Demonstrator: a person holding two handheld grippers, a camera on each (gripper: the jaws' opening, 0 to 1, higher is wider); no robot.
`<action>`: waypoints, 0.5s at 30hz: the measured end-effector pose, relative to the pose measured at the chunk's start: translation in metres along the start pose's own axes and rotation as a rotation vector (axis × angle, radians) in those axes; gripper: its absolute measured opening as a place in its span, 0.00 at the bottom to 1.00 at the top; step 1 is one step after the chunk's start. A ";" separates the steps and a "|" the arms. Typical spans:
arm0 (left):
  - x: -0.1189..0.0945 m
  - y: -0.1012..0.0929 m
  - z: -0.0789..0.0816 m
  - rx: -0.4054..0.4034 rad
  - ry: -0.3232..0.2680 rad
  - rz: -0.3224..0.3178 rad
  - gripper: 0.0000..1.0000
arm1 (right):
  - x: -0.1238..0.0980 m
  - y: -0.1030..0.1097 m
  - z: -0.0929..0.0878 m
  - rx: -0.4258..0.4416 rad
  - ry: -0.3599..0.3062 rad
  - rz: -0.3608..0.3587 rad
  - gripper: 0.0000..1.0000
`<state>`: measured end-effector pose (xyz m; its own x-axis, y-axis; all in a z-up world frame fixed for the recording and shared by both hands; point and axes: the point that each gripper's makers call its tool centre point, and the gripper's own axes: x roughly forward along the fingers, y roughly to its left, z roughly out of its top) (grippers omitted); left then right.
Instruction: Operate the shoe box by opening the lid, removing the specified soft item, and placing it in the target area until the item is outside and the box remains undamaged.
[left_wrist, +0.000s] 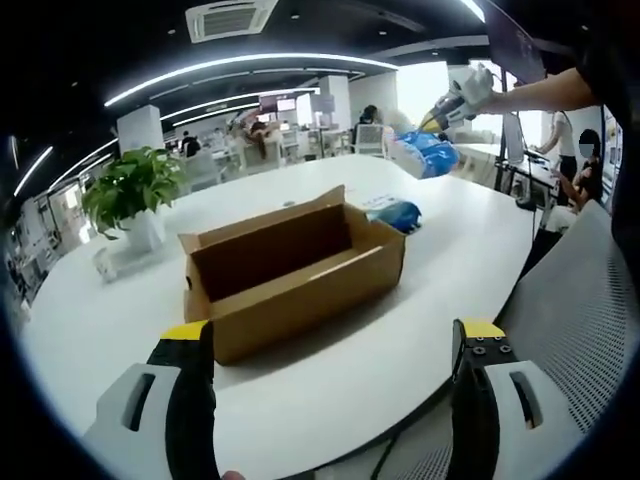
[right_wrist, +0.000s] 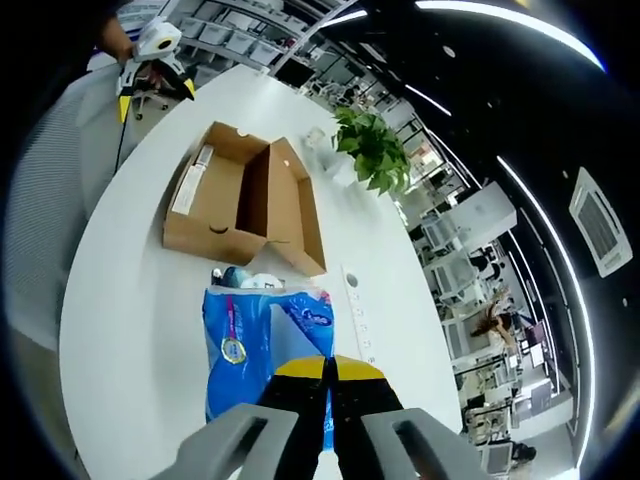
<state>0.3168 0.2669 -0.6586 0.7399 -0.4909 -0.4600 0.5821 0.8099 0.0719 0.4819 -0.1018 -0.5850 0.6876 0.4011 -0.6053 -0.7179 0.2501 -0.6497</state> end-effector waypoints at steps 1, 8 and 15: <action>0.000 0.000 0.000 0.003 0.000 -0.001 0.99 | 0.001 0.000 -0.002 0.000 0.001 0.003 0.00; -0.001 0.002 -0.001 0.009 0.003 0.009 0.98 | 0.005 0.001 -0.020 -0.002 0.020 0.024 0.00; -0.001 0.002 -0.001 0.013 0.008 0.015 0.99 | 0.008 0.009 -0.046 -0.032 0.064 0.056 0.00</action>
<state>0.3167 0.2693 -0.6592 0.7457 -0.4759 -0.4663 0.5754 0.8128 0.0906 0.4862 -0.1368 -0.6171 0.6532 0.3559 -0.6684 -0.7519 0.2000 -0.6282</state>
